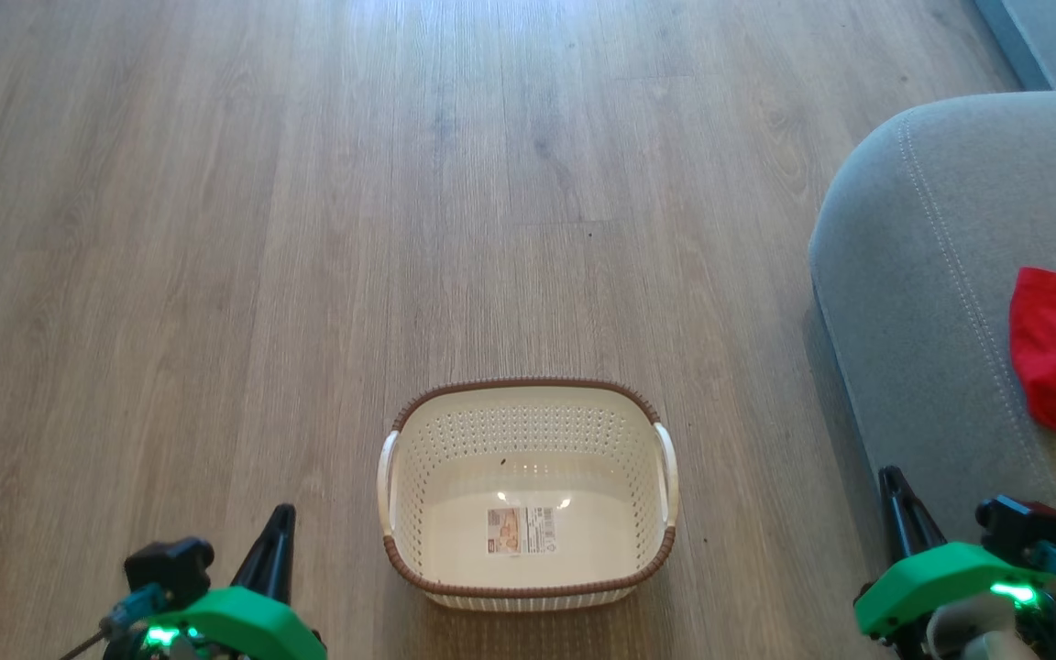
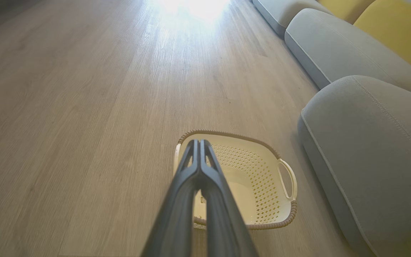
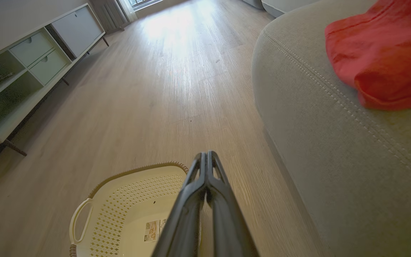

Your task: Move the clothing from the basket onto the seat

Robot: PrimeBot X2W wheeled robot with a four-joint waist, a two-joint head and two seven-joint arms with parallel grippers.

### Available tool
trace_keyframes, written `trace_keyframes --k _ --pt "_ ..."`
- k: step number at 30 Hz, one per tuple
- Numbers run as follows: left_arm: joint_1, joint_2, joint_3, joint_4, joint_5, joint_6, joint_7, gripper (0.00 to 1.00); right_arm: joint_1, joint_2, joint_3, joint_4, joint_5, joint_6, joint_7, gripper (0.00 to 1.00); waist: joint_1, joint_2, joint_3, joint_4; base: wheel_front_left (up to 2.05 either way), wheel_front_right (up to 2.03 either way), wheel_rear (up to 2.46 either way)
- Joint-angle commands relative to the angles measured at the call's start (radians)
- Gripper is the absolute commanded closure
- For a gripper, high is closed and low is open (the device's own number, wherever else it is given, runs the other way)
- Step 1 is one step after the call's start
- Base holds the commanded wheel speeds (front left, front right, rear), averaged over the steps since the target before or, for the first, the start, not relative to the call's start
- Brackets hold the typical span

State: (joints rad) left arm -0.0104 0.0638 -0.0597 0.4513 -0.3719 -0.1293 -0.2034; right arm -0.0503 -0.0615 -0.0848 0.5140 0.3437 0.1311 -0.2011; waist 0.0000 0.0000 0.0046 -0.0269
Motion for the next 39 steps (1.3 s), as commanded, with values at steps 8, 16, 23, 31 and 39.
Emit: trace_keyframes --k 8,16,23,31,39 --pt "-0.052 -0.001 0.028 -0.050 -0.106 0.000 0.025 1.00 -0.041 0.001 -0.004 -0.054 0.109 0.000 0.023 1.00 0.0000 0.0000 0.000 0.002 0.00 0.00 0.00" --pt "-0.056 -0.002 0.040 -0.062 -0.195 0.000 0.048 1.00 -0.042 0.002 -0.006 -0.071 0.201 0.000 0.046 1.00 0.0000 0.0000 0.000 0.004 0.00 0.00 0.00" --pt "-0.059 -0.003 0.050 -0.073 -0.273 0.000 0.068 1.00 -0.043 0.003 -0.008 -0.086 0.280 0.000 0.066 1.00 0.0000 0.0000 0.000 0.006 0.00 0.00 0.00" --pt "-0.062 -0.004 0.061 -0.085 -0.363 0.000 0.091 1.00 -0.045 0.003 -0.010 -0.103 0.371 0.000 0.089 1.00 0.0000 0.0000 0.000 0.008 0.00 0.00 0.00" --pt "-0.066 -0.005 0.073 -0.097 -0.451 -0.001 0.114 1.00 -0.046 0.004 -0.012 -0.120 0.462 0.000 0.112 1.00 0.0000 0.0000 -0.001 0.010 0.00 0.00 0.00"
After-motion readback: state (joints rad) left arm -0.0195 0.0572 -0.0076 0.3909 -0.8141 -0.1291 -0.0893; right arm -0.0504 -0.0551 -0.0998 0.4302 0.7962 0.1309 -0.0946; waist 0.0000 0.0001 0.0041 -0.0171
